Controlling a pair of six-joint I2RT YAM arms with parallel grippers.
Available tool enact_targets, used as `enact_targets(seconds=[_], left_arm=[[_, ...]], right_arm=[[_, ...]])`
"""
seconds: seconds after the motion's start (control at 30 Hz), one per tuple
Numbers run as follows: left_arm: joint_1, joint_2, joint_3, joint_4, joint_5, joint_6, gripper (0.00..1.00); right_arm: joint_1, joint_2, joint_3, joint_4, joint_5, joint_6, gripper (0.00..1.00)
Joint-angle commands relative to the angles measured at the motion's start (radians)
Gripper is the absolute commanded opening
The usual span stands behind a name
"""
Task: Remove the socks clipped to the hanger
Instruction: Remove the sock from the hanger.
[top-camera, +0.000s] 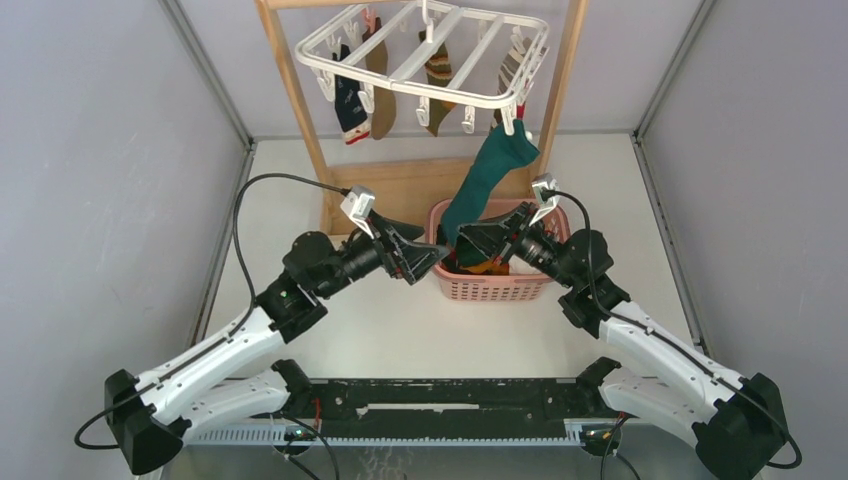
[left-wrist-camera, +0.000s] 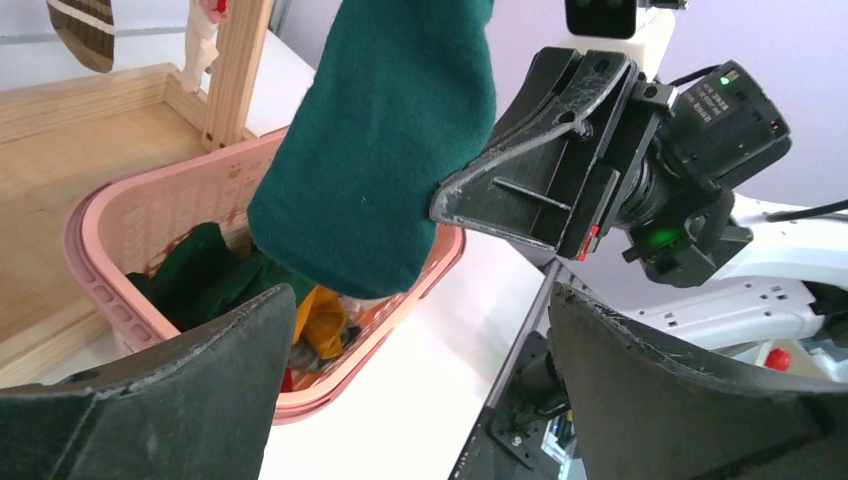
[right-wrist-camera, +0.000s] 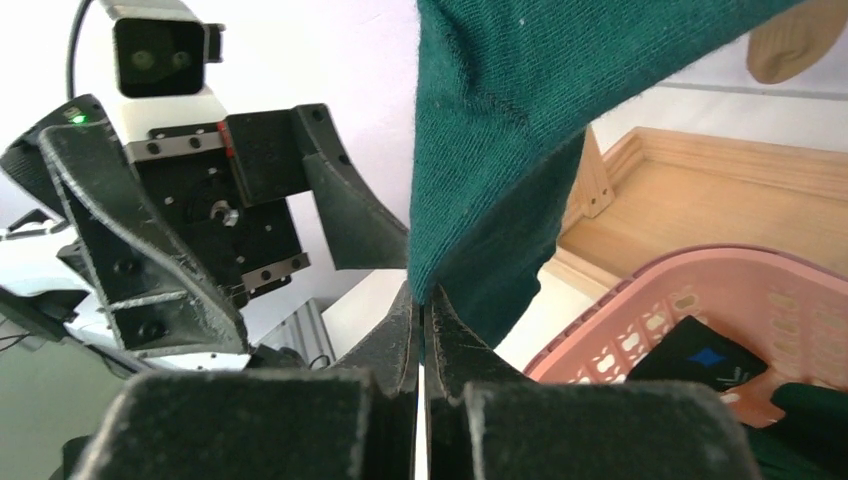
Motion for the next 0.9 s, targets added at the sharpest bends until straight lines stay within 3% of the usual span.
enact_targets(seconds=[0.0,0.3,0.87], left_arm=[[0.033,0.019,-0.013,0.111,0.085,-0.054,1.0],[0.115,0.091,-0.028,0.235,0.176,-0.172,1.0],[0.124,0.159,-0.064,0.338,0.164,-0.251,1.0]], right_arm=[[0.005,-0.003,0.004,0.081,-0.058,0.056,0.0],[-0.001,-0.025,0.004,0.094,-0.081,0.072,0.0],[-0.007,-0.045,0.004,0.11,-0.081,0.069,0.0]])
